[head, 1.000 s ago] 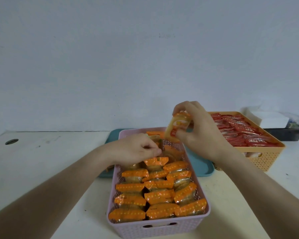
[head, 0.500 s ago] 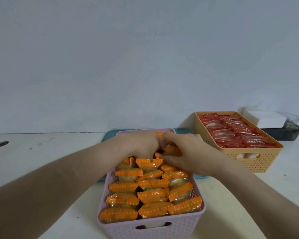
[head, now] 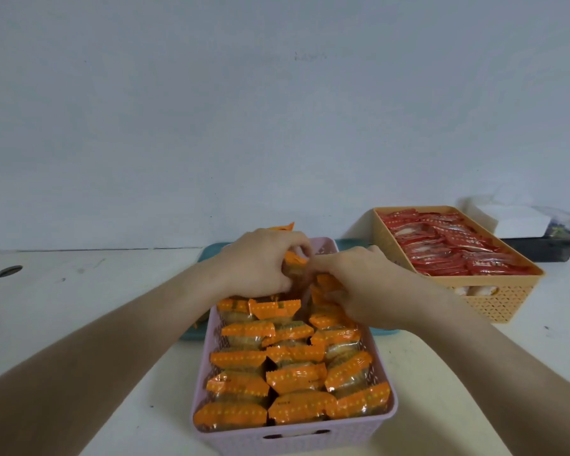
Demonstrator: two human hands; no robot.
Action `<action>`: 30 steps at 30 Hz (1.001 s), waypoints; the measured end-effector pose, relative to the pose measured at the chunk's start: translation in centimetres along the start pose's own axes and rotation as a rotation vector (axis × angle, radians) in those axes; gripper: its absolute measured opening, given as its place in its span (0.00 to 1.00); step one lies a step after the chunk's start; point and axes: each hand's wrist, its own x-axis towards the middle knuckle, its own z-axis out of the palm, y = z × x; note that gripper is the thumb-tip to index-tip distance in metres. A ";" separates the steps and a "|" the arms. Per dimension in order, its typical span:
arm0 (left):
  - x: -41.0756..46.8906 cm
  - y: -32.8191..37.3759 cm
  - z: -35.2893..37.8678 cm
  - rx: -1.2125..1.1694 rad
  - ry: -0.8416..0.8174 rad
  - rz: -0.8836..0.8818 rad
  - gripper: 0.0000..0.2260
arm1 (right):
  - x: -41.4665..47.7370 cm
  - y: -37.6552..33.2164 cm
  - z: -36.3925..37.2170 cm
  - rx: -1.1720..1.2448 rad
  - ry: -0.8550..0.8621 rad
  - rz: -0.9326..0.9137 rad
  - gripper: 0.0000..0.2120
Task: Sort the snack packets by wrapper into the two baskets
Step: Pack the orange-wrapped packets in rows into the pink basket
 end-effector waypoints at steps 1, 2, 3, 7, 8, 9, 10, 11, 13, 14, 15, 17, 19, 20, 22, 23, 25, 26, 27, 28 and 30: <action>-0.5 -0.1 -0.4 -0.037 0.001 -0.019 0.20 | 0.1 -0.2 0.1 -0.026 0.010 -0.005 0.21; -1.0 -0.2 -0.7 -0.071 -0.004 -0.026 0.19 | 0.1 -0.3 0.2 -0.032 0.024 -0.004 0.21; -1.3 -0.4 -0.9 -0.096 -0.021 -0.023 0.15 | 0.2 -0.2 0.1 -0.030 0.038 0.001 0.19; -2.4 -1.0 -1.5 -0.092 -0.136 -0.024 0.14 | 0.4 -0.1 -0.2 0.105 0.052 0.029 0.13; -2.6 -1.0 -1.7 -0.082 -0.164 -0.020 0.16 | 0.4 0.0 -0.3 0.159 0.047 0.036 0.13; -2.8 -0.9 -1.9 -0.073 -0.198 -0.016 0.16 | 0.5 0.1 -0.3 0.203 0.051 0.044 0.13; -2.9 -0.8 -1.9 -0.062 -0.234 -0.008 0.16 | 0.4 0.1 -0.4 0.226 0.059 0.053 0.14; -3.1 -0.6 -2.0 -0.049 -0.267 0.002 0.15 | 0.3 0.1 -0.4 0.223 0.063 0.059 0.14; -3.5 -0.2 -1.6 0.019 -0.307 0.050 0.13 | 0.2 0.0 -0.3 0.140 0.046 0.064 0.16; -3.6 0.0 -1.2 0.069 -0.298 0.079 0.11 | 0.2 -0.2 -0.2 0.077 0.019 0.064 0.17; -3.7 0.3 -0.8 0.116 -0.260 0.110 0.09 | 0.2 -0.4 -0.2 0.021 -0.027 0.066 0.18; -3.9 0.5 0.2 0.172 -0.152 0.146 0.06 | 0.3 -0.7 -0.3 -0.017 -0.139 0.074 0.17; -4.1 0.8 0.8 0.166 -0.042 0.152 0.09 | 0.5 -0.8 -0.5 0.000 -0.194 0.079 0.17; -4.1 0.9 0.8 0.135 -0.009 0.138 0.11 | 0.6 -0.8 -0.6 0.008 -0.198 0.084 0.19; -4.4 1.1 0.5 0.004 -0.001 0.063 0.14 | 0.7 -0.9 -0.8 0.008 -0.186 0.087 0.21; -4.5 1.1 0.3 -0.049 -0.023 0.027 0.16 | 0.8 -0.8 -0.8 0.004 -0.178 0.089 0.23; -4.6 1.1 0.0 -0.052 -0.065 0.005 0.19 | 1.0 -0.7 -1.0 -0.003 -0.189 0.098 0.25; -4.6 0.9 0.1 -0.018 -0.060 0.009 0.18 | 1.1 -0.6 -1.2 -0.003 -0.211 0.100 0.26; -4.6 0.8 0.2 0.018 -0.040 0.008 0.17 | 1.2 -0.7 -1.3 0.001 -0.245 0.099 0.26; -4.6 0.7 0.5 0.044 -0.024 0.004 0.15 | 1.2 -0.7 -1.5 0.009 -0.287 0.098 0.25; -4.6 0.6 0.7 0.050 -0.035 0.009 0.14 | 1.2 -0.9 -1.9 0.064 -0.356 0.109 0.24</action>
